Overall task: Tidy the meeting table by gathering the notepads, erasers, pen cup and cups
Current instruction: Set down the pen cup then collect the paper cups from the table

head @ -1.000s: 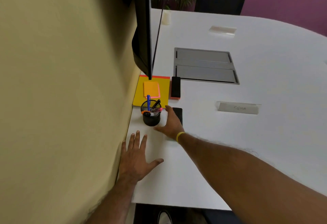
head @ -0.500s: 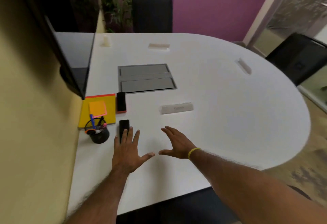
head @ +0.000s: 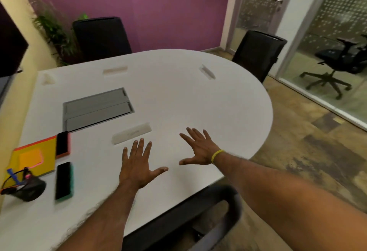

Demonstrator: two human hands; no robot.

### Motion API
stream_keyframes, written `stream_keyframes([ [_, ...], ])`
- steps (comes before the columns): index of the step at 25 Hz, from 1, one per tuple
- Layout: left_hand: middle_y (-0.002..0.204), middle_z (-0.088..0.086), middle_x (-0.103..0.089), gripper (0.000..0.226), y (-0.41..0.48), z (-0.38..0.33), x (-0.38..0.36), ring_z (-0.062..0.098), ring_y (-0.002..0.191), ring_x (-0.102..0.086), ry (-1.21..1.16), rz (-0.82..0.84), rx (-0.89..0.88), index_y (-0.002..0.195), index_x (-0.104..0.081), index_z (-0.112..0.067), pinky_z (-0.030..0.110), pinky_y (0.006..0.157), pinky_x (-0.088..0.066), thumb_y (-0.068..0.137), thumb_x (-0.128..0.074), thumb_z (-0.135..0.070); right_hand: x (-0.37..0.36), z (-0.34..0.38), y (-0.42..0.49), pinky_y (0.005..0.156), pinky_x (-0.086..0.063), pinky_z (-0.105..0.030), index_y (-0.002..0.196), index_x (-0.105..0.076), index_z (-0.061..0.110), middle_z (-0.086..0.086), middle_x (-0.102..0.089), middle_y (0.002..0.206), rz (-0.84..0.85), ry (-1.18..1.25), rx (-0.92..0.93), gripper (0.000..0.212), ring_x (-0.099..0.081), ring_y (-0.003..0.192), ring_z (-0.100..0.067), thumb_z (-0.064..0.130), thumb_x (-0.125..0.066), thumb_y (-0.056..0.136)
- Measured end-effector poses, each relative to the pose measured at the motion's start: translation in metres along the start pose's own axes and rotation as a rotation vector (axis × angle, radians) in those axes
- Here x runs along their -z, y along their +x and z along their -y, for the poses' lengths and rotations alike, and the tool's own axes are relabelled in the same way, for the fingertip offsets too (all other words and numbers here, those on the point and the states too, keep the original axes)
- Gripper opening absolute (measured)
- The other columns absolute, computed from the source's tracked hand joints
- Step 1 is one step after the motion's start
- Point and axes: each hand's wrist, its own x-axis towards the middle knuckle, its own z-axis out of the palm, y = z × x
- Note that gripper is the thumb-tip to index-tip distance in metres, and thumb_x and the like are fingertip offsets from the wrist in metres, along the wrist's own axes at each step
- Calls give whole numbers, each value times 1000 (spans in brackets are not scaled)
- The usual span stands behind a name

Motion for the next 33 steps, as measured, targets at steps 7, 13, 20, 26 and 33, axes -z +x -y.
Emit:
stream_keyframes([
  [7,164,5,13,117,47,-190,29,25,151,16,10,-21,-155,155,7,-28,56,120,5,63,-8,-98,20,-174,-94,120,10,-56,156,10,33,-3,17,165,-34,70,-187,115,13,152,-25,93,-36,70],
  [13,164,4,13,117,106,-320,33,25,151,14,52,-40,-362,155,6,-30,57,120,5,61,-4,-99,18,-287,-158,120,4,-58,157,7,31,-7,11,165,-79,115,-387,116,7,153,-27,92,-39,70],
  [20,166,5,3,121,199,-440,-3,25,152,6,16,-18,-527,157,-2,-28,55,120,2,60,-1,-100,-13,-406,-177,119,4,-60,157,5,30,-8,8,166,-48,137,-553,119,5,153,-29,95,-35,66],
  [26,166,6,2,119,319,-521,-19,27,152,4,-1,27,-569,157,-2,-28,57,120,-1,62,-6,-99,-5,-525,-149,119,8,-57,157,5,31,-8,8,166,-13,177,-693,120,5,153,-29,95,-37,65],
  [33,166,6,-3,123,451,-623,5,25,152,1,-14,-1,-694,157,-5,-26,56,120,-2,59,-1,-101,35,-658,-129,120,4,-59,157,5,29,-9,8,166,-60,189,-805,125,4,153,-28,100,-26,59],
])
